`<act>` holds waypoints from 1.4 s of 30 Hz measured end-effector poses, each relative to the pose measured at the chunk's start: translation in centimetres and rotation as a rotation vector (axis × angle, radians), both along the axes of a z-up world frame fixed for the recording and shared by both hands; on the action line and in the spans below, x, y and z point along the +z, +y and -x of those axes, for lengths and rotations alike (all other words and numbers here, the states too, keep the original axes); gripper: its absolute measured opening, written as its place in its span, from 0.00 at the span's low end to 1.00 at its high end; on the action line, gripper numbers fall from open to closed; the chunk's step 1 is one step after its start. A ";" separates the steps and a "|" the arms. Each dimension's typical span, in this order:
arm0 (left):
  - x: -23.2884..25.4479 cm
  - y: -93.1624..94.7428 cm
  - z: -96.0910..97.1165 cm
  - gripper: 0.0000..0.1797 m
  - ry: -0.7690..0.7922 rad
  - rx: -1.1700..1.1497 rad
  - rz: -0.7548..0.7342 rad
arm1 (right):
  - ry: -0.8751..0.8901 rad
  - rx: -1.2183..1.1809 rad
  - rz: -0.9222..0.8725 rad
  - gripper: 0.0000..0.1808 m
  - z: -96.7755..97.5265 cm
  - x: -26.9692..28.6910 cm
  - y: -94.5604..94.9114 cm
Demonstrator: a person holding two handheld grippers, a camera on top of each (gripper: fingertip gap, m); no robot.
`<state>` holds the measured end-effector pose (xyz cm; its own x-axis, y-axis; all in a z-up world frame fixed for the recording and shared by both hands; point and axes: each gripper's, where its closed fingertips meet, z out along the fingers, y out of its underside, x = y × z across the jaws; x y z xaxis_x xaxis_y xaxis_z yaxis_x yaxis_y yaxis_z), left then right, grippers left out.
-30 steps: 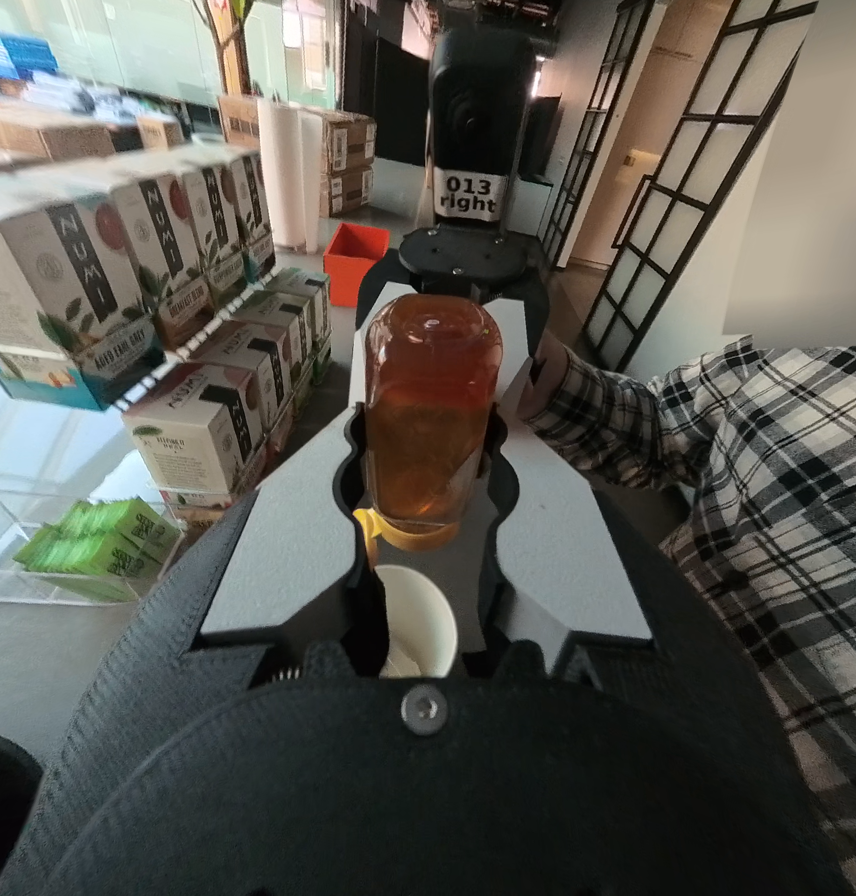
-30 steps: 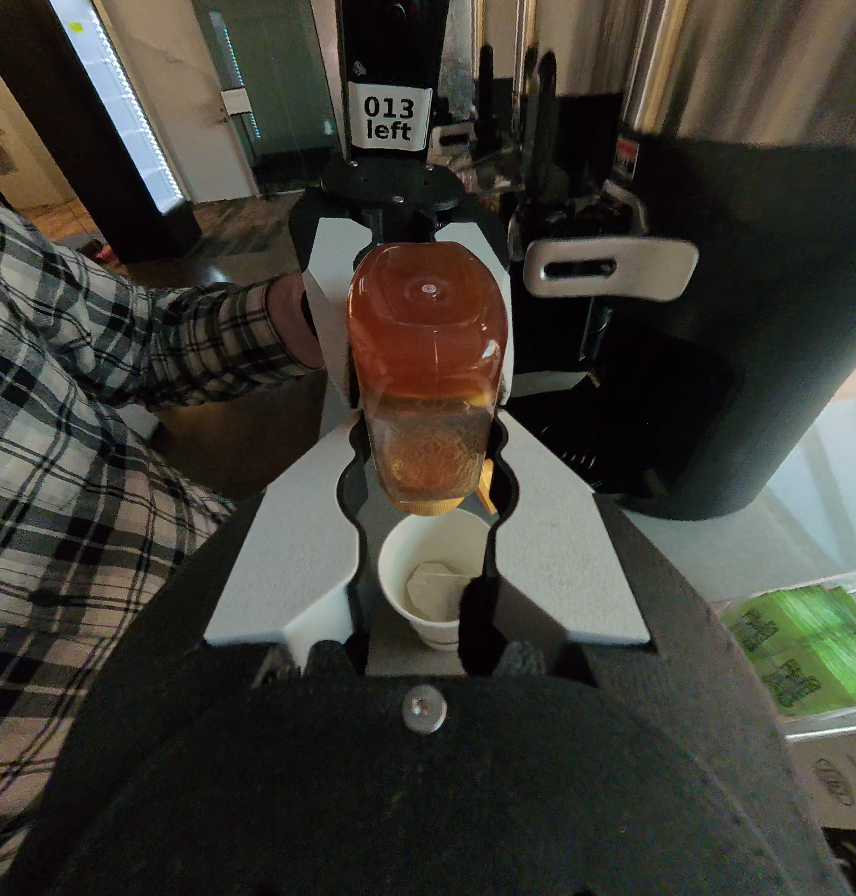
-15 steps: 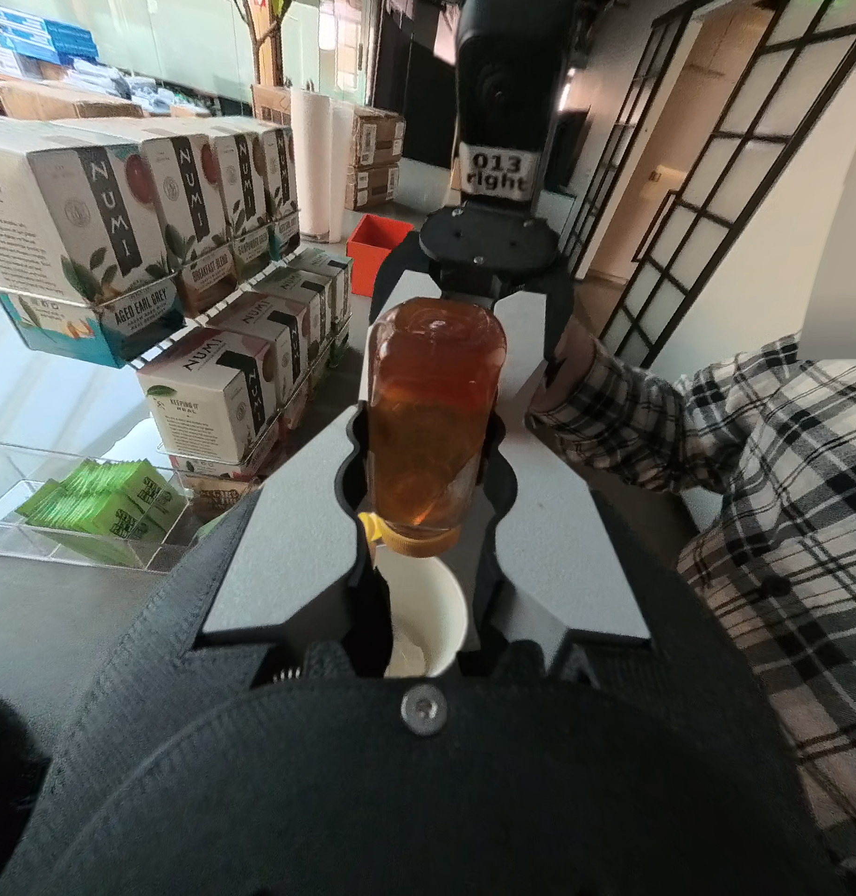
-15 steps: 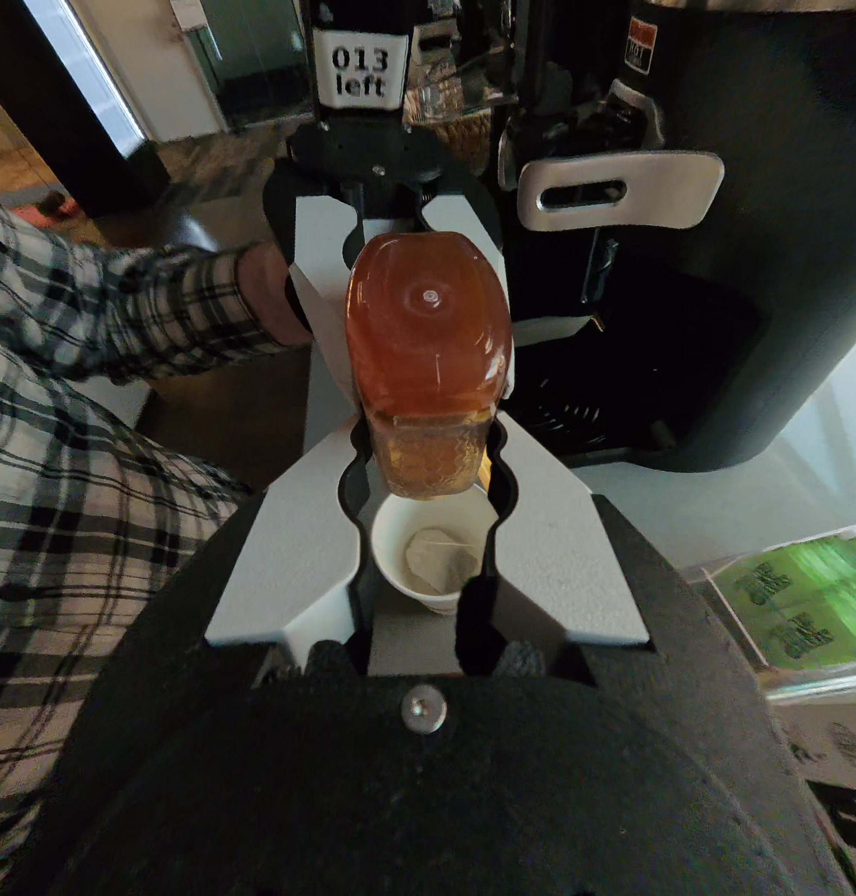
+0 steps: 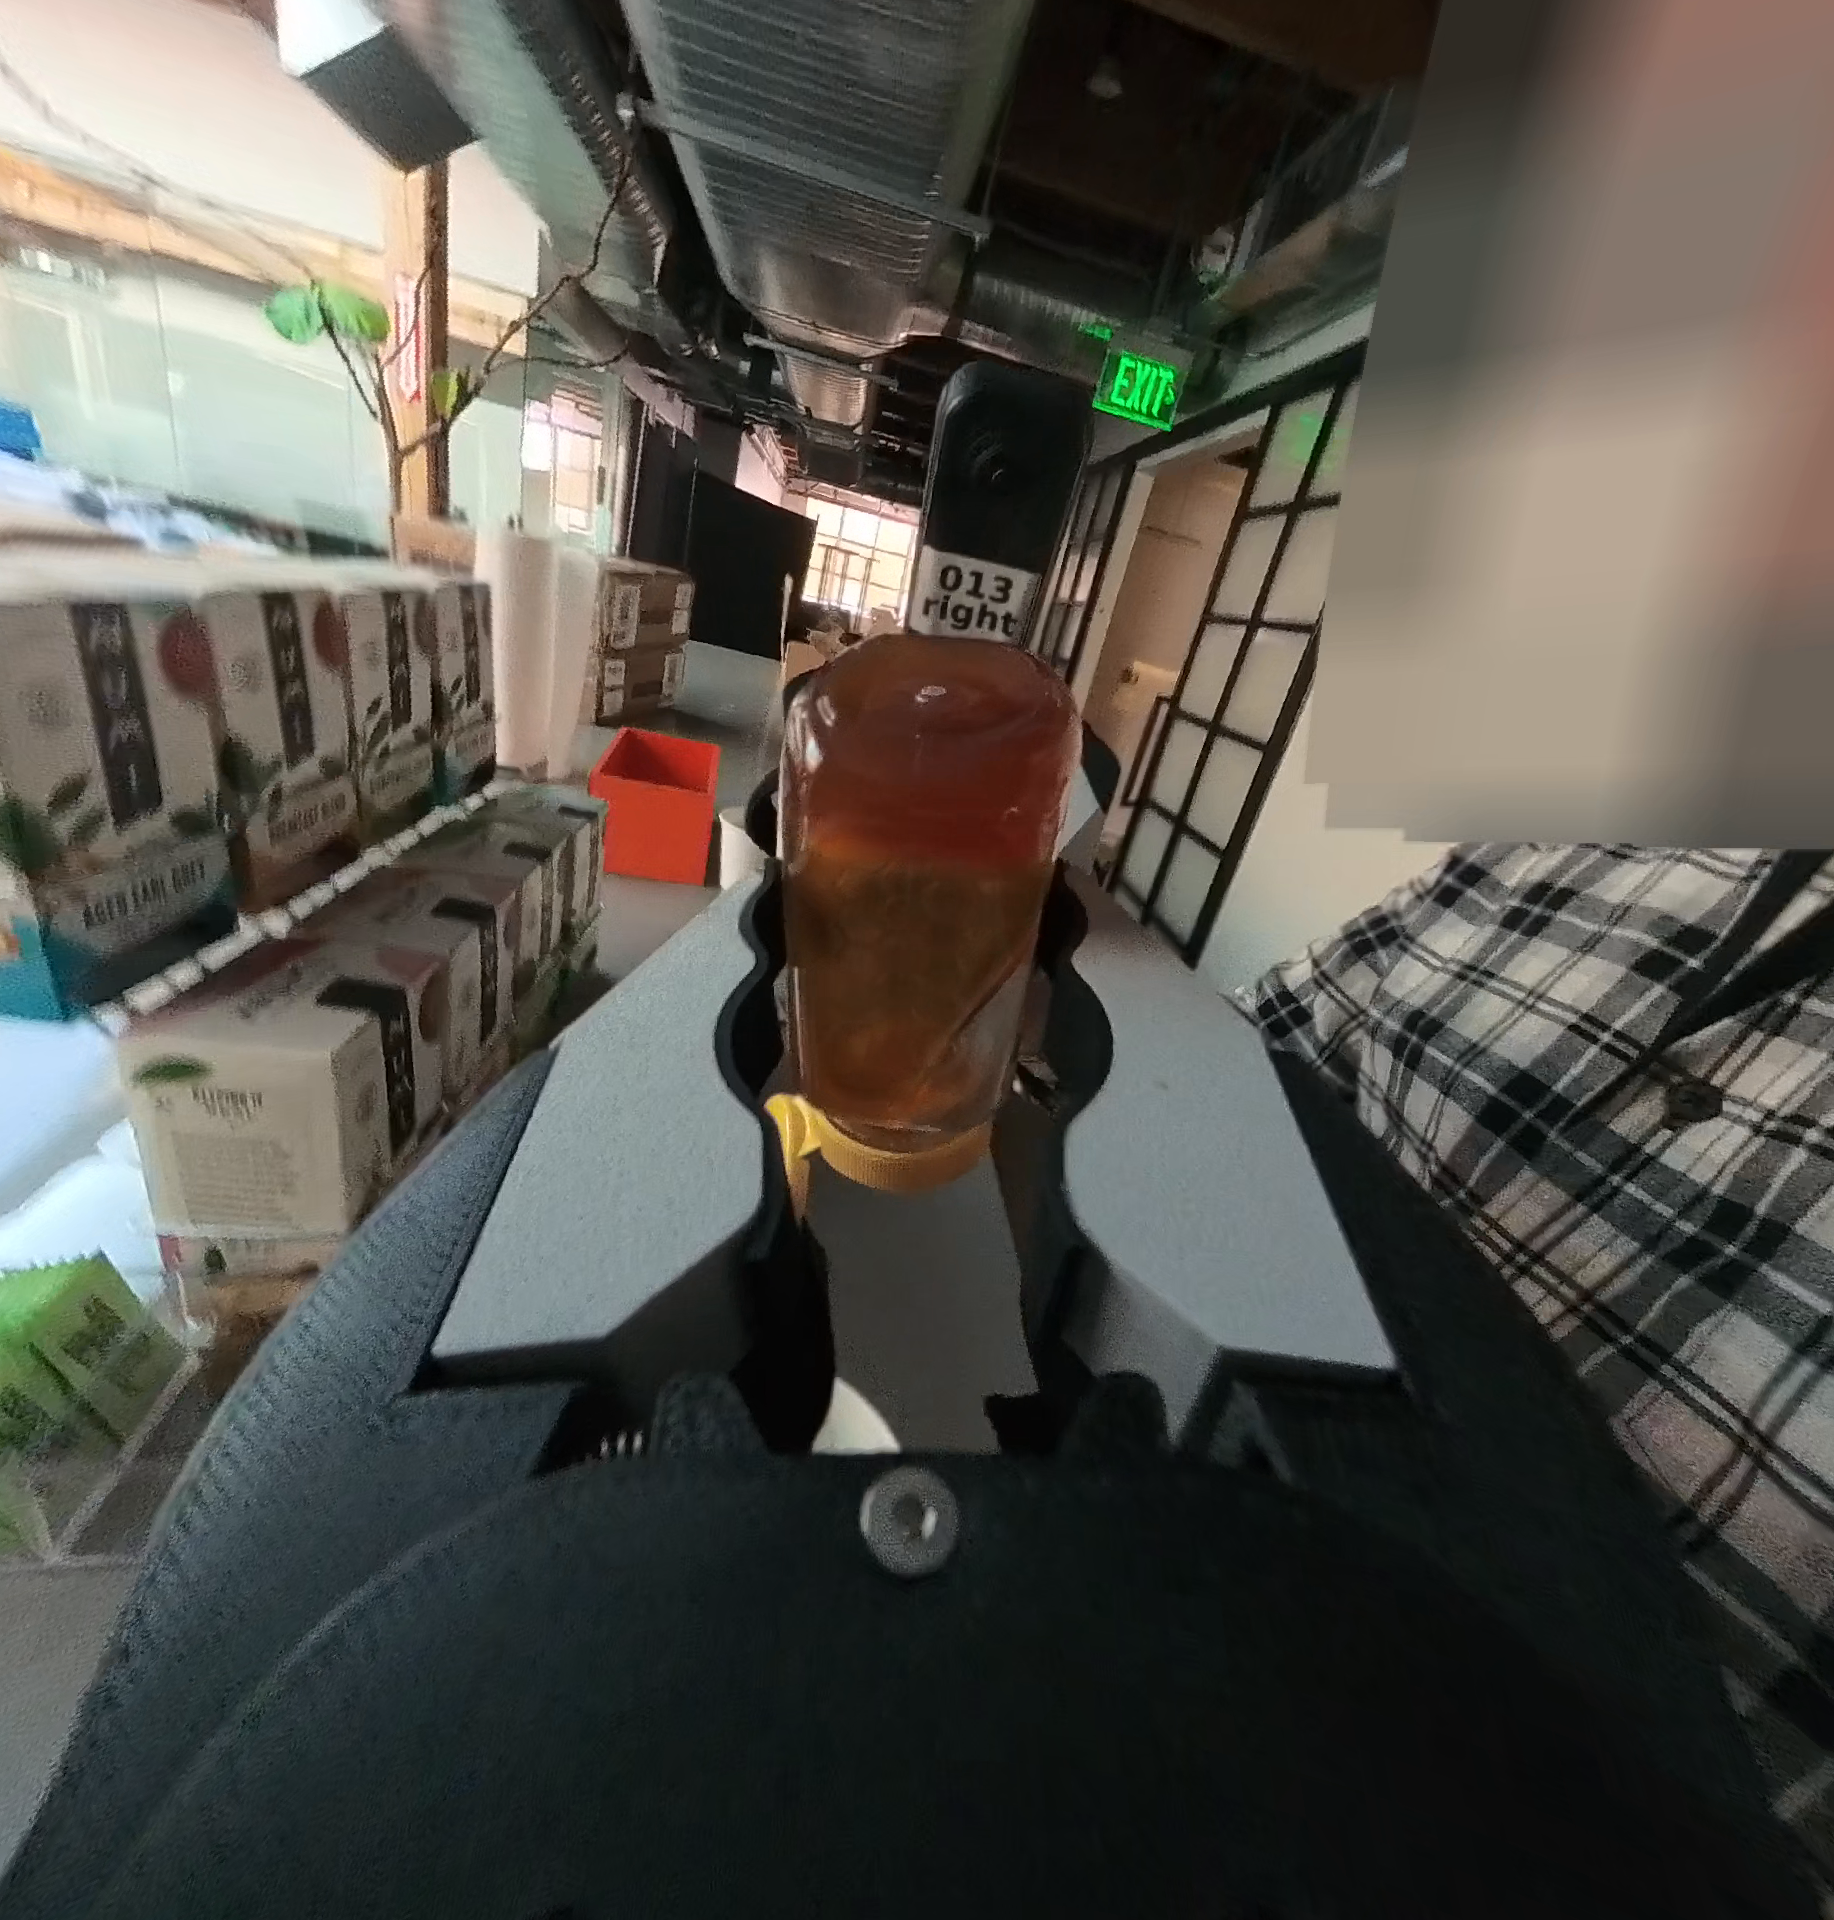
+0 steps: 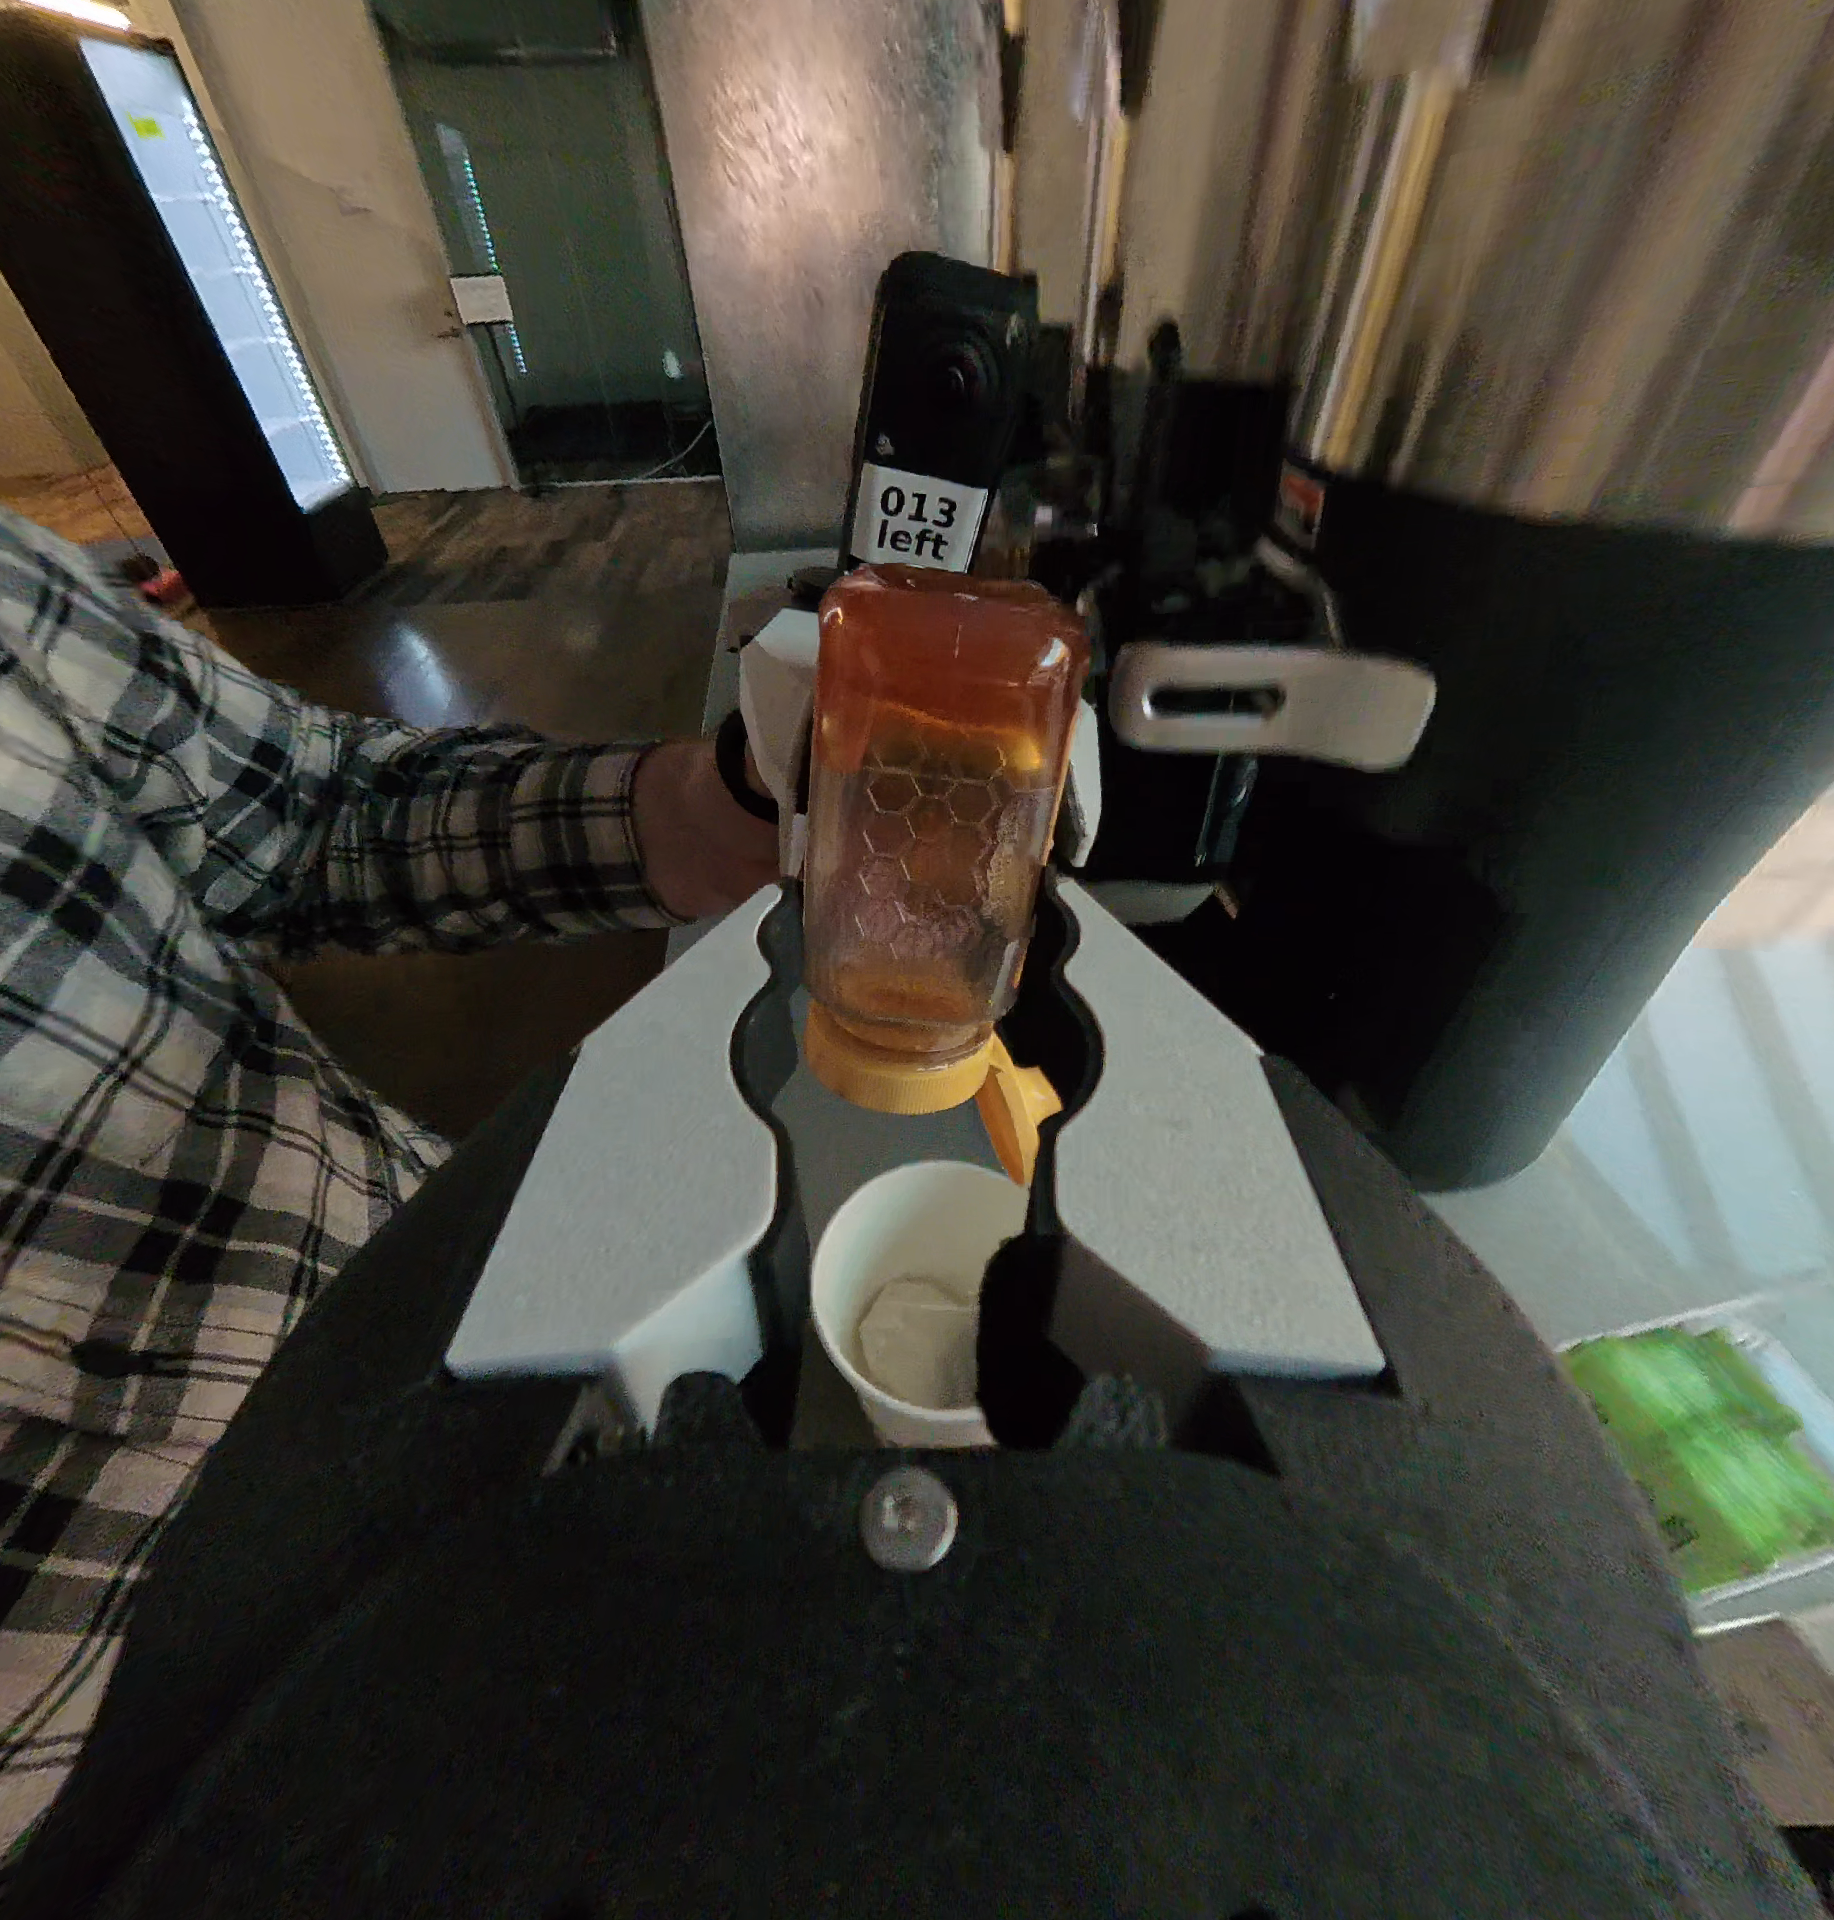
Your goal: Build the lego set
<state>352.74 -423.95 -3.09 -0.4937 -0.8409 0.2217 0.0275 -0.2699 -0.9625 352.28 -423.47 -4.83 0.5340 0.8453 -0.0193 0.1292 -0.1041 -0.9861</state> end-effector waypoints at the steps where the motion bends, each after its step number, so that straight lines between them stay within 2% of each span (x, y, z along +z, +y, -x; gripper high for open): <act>1: 0.7 -0.6 0.1 0.26 -0.006 0.015 -0.063 | -0.010 0.001 -0.043 0.23 0.1 0.7 -0.6; 3: -0.1 0.2 -0.5 0.26 0.069 0.075 -0.157 | -0.030 -0.006 -0.022 0.23 -0.3 -0.1 0.1; 5: -2.2 1.9 -1.3 0.26 0.173 0.074 -0.056 | -0.039 -0.028 0.086 0.23 -0.9 -2.3 1.7; 7: -0.8 0.3 -0.5 0.26 0.094 0.046 -0.073 | -0.020 -0.002 0.025 0.23 -0.5 -0.7 0.2; 9: -0.8 0.6 -0.8 0.26 0.111 0.073 -0.089 | -0.061 -0.024 0.022 0.23 -0.5 -0.8 0.4; 12: -1.2 2.0 -1.0 0.25 0.103 0.038 0.058 | 0.018 -0.025 0.088 0.23 -0.7 -1.2 1.6; 21: -1.2 2.4 -0.7 0.25 0.042 -0.001 0.124 | 0.009 -0.056 0.084 0.21 -0.6 -1.0 1.9; 28: -1.6 2.5 -1.0 0.26 0.106 0.050 0.039 | 0.115 -0.021 0.103 0.23 -1.0 -0.7 2.0; 30: -2.5 2.3 -1.3 0.26 0.160 0.065 -0.029 | 0.168 -0.015 0.082 0.24 -1.5 0.3 1.9; 42: -2.3 1.3 -1.8 0.23 0.165 0.126 -0.199 | 0.143 -0.001 -0.010 0.20 -1.5 1.1 1.0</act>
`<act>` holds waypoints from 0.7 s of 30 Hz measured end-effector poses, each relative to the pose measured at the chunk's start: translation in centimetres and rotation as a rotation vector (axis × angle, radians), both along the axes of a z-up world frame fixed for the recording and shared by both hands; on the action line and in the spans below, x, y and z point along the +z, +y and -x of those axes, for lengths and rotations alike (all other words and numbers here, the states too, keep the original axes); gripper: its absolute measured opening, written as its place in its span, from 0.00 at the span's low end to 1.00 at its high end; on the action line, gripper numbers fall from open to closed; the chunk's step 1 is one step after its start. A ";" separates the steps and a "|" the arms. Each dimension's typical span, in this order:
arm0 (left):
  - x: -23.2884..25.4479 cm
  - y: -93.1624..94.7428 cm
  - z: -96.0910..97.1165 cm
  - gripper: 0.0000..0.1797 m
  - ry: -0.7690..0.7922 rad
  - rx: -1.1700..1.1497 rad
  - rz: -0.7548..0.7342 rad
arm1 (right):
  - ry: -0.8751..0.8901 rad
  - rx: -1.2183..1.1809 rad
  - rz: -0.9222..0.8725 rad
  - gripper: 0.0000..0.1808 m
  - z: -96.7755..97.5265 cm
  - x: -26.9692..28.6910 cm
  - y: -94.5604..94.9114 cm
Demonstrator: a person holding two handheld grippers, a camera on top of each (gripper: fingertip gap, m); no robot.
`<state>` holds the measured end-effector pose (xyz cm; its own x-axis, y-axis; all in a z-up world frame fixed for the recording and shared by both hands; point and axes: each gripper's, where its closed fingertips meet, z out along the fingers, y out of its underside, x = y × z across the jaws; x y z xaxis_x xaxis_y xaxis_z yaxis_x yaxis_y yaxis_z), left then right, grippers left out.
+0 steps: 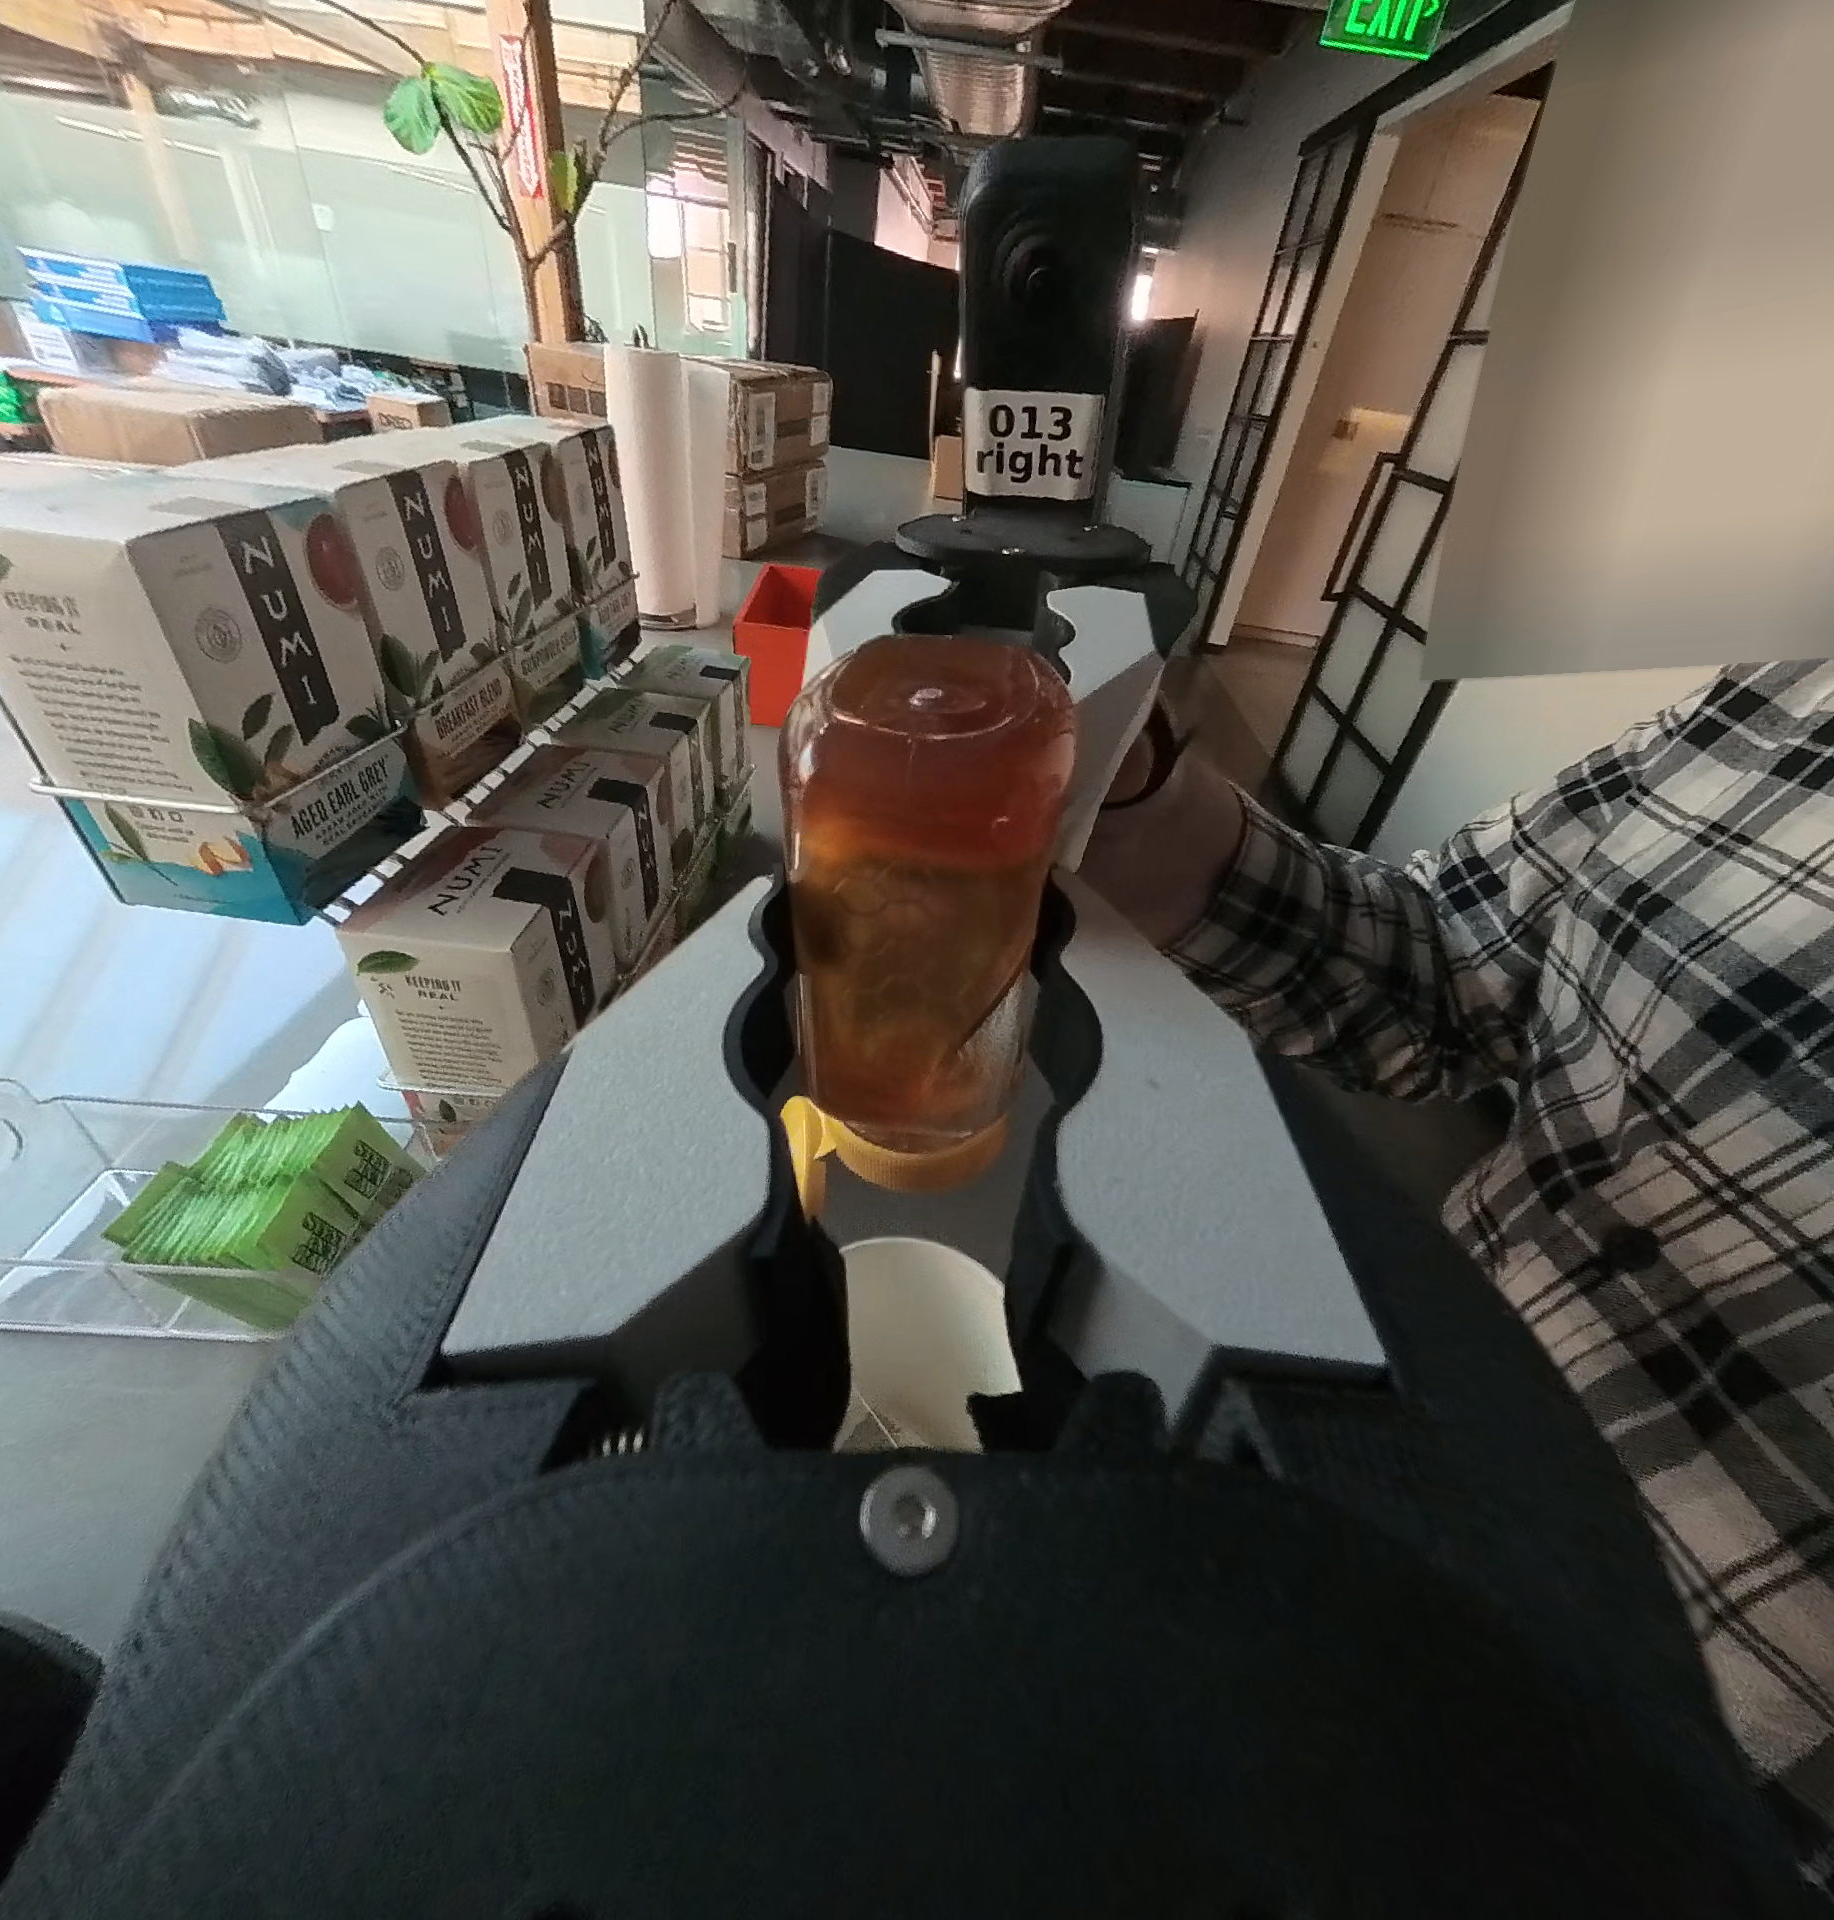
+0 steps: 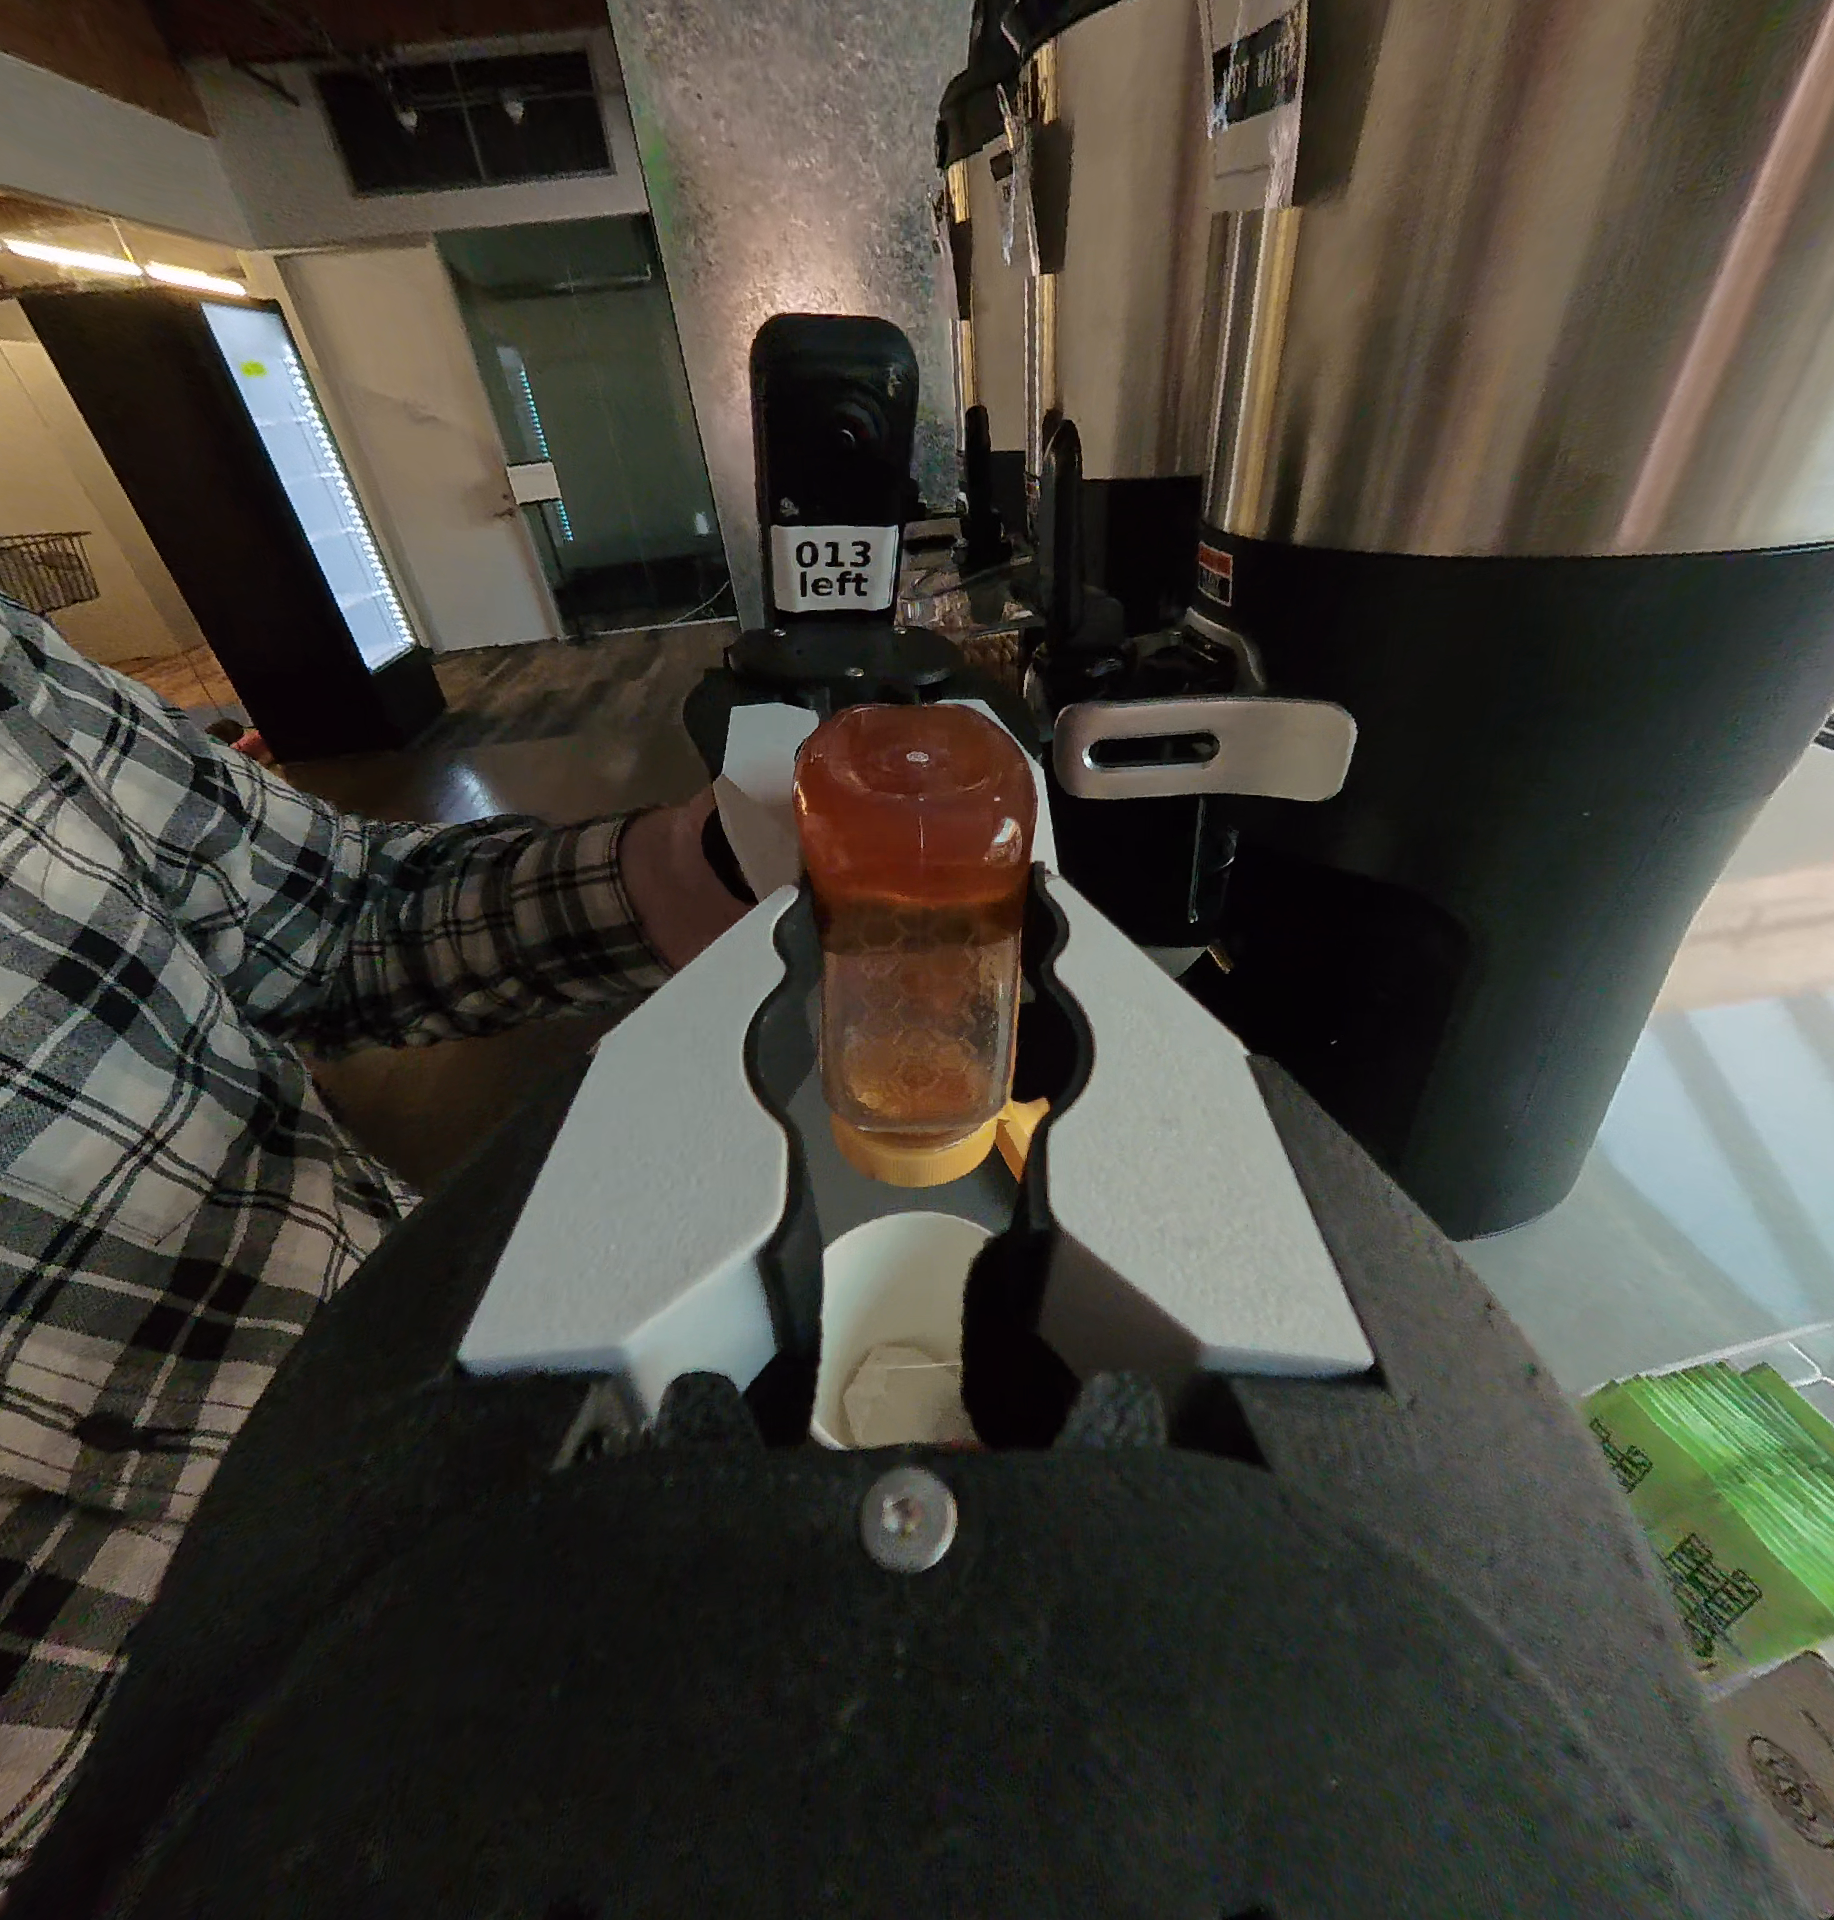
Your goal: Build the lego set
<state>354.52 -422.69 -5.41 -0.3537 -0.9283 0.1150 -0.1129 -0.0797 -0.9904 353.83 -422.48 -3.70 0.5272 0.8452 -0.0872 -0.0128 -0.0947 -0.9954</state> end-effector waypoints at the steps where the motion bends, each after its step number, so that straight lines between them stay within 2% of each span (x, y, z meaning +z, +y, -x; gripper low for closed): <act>1: 0.0 0.0 -0.1 0.23 -0.005 0.005 -0.002 | -0.003 -0.004 -0.003 0.20 -0.1 0.0 0.0; 10: -0.8 -0.4 -0.2 0.28 0.063 -0.046 0.021 | -0.048 0.010 0.015 0.22 -0.2 -0.9 -0.2; 21: -0.9 -0.6 -0.1 0.23 0.038 0.010 -0.056 | -0.080 0.001 -0.010 0.19 0.1 -0.9 -0.6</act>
